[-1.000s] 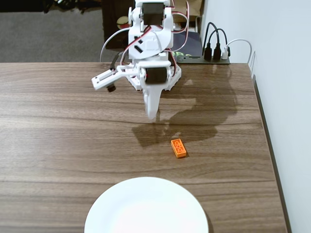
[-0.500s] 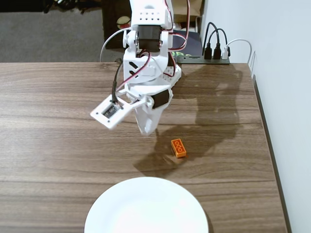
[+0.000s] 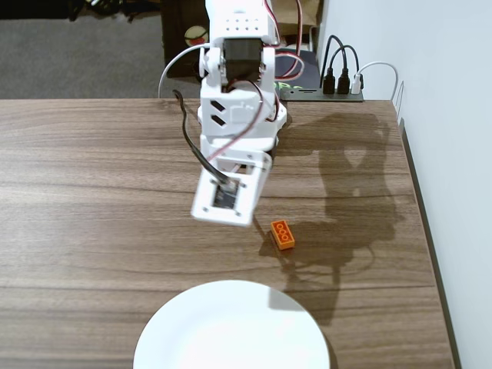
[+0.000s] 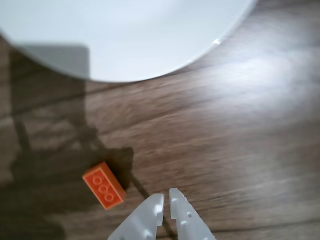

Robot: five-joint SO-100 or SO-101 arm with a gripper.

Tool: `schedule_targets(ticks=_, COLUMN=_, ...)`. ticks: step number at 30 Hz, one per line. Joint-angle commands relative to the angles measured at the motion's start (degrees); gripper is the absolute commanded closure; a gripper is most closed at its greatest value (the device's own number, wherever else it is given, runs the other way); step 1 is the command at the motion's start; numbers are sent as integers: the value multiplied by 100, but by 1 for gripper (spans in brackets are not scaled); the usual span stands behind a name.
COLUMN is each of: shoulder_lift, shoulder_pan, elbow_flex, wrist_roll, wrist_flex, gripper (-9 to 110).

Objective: Grasp a lego block and put it on the plate.

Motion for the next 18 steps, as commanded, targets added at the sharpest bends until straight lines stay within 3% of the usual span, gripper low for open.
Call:
schedule_targets(ticks=1, shoulder_lift=-176, shoulder_pan=-237, elbow_flex=-404, wrist_roll=-475, wrist_flex=246, gripper=100)
schedule_targets(ticks=7, shoulder_lift=-422, shoulder_pan=-800, elbow_flex=-422, wrist_roll=-914, wrist_flex=853, gripper=101)
schedule_targets(ticks=18, shoulder_lift=-598, shoulder_pan=-1274, elbow_flex=-88, wrist_roll=-1248, wrist_flex=879, gripper=100)
